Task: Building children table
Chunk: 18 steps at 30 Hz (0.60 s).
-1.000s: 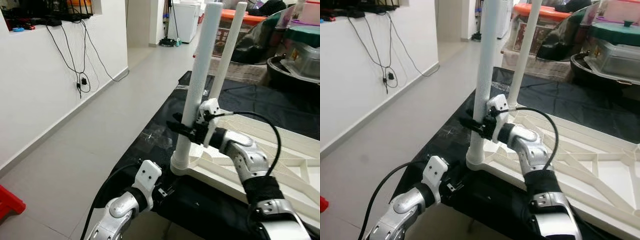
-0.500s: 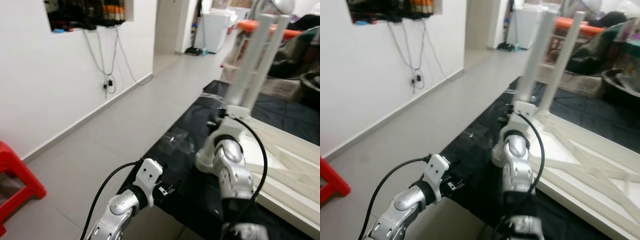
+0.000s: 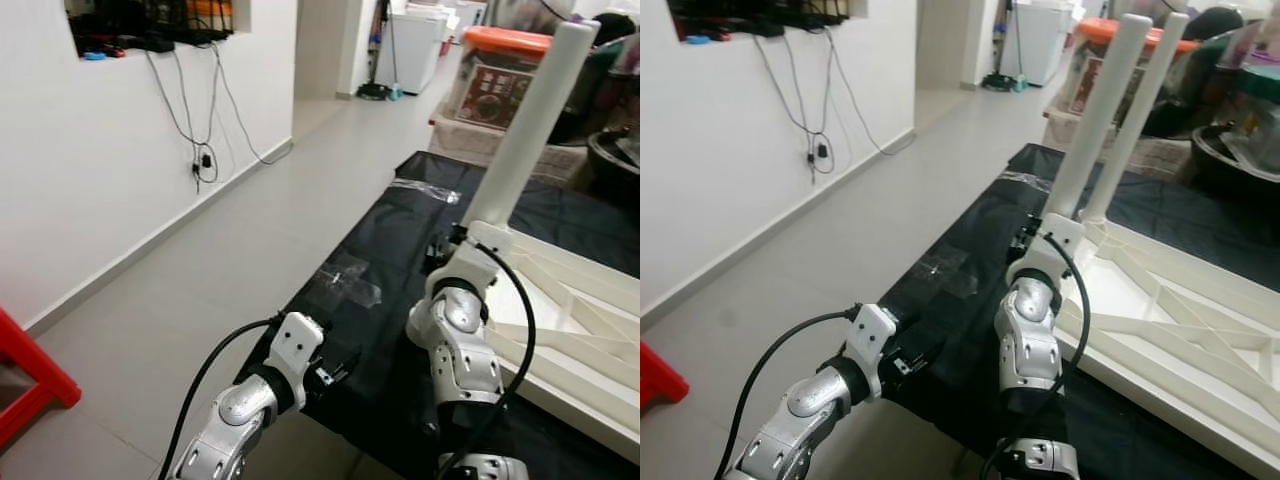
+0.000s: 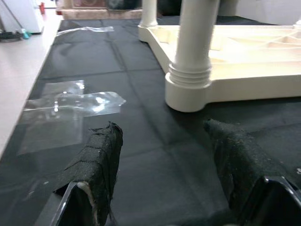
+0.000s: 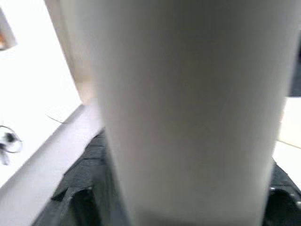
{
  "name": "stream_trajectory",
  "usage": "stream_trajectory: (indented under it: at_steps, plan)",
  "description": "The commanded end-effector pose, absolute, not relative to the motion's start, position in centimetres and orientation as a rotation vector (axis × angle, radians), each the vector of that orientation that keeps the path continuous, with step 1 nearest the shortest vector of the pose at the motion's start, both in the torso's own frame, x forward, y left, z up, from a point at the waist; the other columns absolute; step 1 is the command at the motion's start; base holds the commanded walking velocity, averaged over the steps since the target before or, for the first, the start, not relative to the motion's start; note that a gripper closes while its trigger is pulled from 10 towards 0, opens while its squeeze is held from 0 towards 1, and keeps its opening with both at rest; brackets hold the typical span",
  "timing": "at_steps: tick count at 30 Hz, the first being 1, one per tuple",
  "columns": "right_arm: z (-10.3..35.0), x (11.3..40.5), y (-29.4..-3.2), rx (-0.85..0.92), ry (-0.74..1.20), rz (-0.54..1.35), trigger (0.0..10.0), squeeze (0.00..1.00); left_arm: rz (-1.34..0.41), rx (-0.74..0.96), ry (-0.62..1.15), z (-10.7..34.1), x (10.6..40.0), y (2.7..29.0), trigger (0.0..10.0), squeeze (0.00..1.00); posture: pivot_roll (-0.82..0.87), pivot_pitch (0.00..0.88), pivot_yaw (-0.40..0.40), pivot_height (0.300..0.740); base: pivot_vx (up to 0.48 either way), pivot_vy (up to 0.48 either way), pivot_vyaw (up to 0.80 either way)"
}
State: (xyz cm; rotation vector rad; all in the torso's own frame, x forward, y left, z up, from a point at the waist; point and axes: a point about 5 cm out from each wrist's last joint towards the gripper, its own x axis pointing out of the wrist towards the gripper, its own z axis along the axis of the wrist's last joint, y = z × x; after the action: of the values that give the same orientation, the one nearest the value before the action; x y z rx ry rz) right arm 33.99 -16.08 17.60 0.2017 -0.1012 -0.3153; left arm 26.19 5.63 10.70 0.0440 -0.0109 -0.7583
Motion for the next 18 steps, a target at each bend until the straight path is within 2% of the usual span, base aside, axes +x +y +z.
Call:
stream_trajectory:
  at_steps: [1,2,3,6,7,8,10,18]
  plan:
    - [17.7,34.3,-15.7,0.214,-0.139,-0.161,10.0,0.00,-0.761,0.049,-0.008,10.6,26.3,5.6,10.0,0.00,0.14,0.000,-0.096,0.740,0.000,0.000,0.00]
    - [17.7,34.3,-15.7,0.214,-0.139,-0.161,10.0,0.00,-0.761,0.049,-0.008,10.6,26.3,5.6,10.0,0.00,0.14,0.000,-0.096,0.740,0.000,0.000,0.00]
    - [17.6,34.6,-16.5,0.215,-0.127,0.019,10.0,0.00,-0.763,0.047,-0.008,10.6,26.3,5.6,10.0,0.00,0.13,0.000,-0.095,0.740,0.000,0.000,0.00]
    - [17.5,34.7,-17.1,0.212,-0.111,0.094,10.0,0.00,-0.764,0.046,-0.009,10.6,26.3,5.6,10.0,0.00,0.13,0.000,-0.095,0.740,0.000,0.000,0.00]
    - [17.5,34.7,-17.6,0.228,-0.075,0.241,10.0,0.00,-0.764,0.045,-0.009,10.6,26.3,5.6,10.0,0.00,0.13,0.000,-0.091,0.740,0.000,0.000,0.00]
    - [17.5,34.7,-17.6,0.228,-0.075,0.241,10.0,0.00,-0.764,0.045,-0.009,10.6,26.3,5.6,10.0,0.00,0.13,0.000,-0.091,0.740,0.000,0.000,0.00]
    - [17.9,34.3,-17.9,0.211,-0.019,0.542,10.0,0.00,-0.766,0.045,-0.009,10.6,26.3,5.6,10.0,0.00,0.13,0.000,-0.091,0.740,0.000,0.000,0.00]
    - [18.5,33.8,-17.0,0.152,0.020,0.838,10.0,0.00,-0.765,0.048,-0.011,10.6,26.3,5.5,10.0,0.00,0.14,0.000,-0.096,0.740,0.000,0.000,0.00]
